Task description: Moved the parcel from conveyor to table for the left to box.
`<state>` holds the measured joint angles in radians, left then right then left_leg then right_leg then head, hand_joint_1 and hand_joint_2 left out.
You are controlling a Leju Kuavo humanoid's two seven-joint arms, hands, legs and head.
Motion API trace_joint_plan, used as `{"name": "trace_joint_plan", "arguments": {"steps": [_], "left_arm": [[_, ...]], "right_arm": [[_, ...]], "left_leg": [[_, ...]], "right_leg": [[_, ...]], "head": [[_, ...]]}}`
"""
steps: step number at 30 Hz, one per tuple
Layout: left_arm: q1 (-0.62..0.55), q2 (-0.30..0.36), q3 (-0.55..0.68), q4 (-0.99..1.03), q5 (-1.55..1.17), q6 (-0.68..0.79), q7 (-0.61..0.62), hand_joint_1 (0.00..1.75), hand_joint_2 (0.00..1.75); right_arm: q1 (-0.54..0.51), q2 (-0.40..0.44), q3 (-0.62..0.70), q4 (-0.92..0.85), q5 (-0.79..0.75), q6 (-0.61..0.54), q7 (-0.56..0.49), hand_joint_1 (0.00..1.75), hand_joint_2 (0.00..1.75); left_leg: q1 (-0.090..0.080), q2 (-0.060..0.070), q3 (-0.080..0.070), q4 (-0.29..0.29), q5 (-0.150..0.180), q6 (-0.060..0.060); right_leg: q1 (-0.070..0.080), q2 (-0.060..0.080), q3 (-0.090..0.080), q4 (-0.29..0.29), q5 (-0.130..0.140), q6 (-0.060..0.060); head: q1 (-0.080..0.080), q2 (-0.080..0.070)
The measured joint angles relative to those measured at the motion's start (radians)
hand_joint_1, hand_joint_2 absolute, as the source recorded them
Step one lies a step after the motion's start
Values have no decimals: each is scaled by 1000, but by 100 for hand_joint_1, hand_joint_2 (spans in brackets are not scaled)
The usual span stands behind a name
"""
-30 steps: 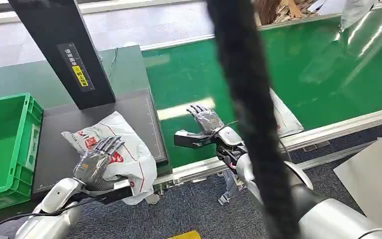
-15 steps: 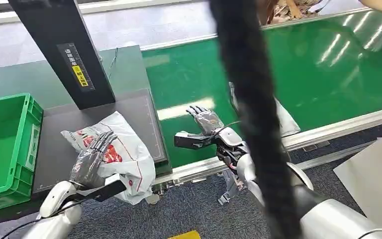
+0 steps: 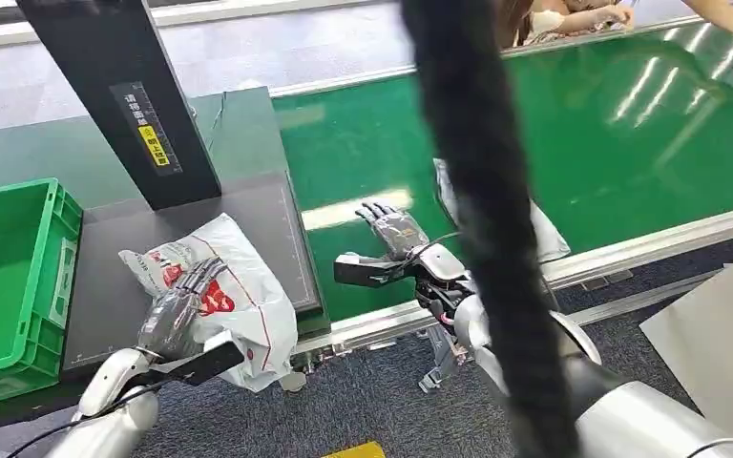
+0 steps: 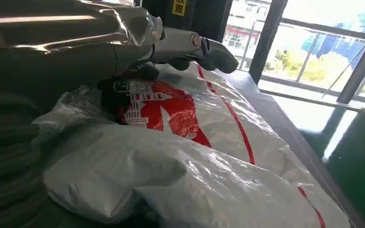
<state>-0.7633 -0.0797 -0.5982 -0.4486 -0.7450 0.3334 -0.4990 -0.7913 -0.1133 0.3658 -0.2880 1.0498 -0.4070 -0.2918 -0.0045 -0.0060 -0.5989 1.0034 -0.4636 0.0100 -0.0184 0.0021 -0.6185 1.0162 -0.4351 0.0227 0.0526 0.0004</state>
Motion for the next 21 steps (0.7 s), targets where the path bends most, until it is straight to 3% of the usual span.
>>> {"name": "trace_joint_plan", "arguments": {"steps": [2, 3, 4, 6, 8, 21], "left_arm": [[-3, 0, -10, 3, -16, -14, 20, 2, 175], [-5, 0, -16, 6, -25, -21, 30, 143, 175], [-6, 0, -23, 8, -34, -27, 39, 171, 175], [-9, 0, -38, 16, -43, -42, 53, 166, 175], [-10, 0, -48, 19, -50, -48, 58, 175, 175], [-28, -6, -72, 29, -52, -8, 52, 175, 175]], "right_arm": [[0, 0, 0, 0, 2, -1, -3, 0, 0], [0, 0, 0, 0, 5, -2, -4, 0, 0], [0, 1, 0, 0, 7, -3, -5, 0, 0], [0, 2, 0, 0, 13, -6, -7, 0, 0], [0, 3, 0, 0, 15, -11, -8, 0, 0], [2, 5, -15, 0, 14, -29, -22, 0, 0]], "left_leg": [[0, 0, 0, 0, 0, 0], [0, 0, 0, 0, 0, 0], [0, 0, 0, 0, 0, 0], [0, 0, 0, 0, 0, 0], [0, 0, 1, 0, 0, 0], [0, 0, 4, 0, 0, 0]], "right_leg": [[0, 0, 0, 0, 0, 0], [0, 0, 0, 0, 0, 0], [0, 0, 0, 0, 0, 0], [0, 0, 1, 0, 0, 0], [0, 0, 1, 0, 0, 0], [0, 0, 4, 0, 0, 0]], "head": [[0, 0], [0, 0], [0, 0], [0, 0], [0, 0], [0, 0]]}}
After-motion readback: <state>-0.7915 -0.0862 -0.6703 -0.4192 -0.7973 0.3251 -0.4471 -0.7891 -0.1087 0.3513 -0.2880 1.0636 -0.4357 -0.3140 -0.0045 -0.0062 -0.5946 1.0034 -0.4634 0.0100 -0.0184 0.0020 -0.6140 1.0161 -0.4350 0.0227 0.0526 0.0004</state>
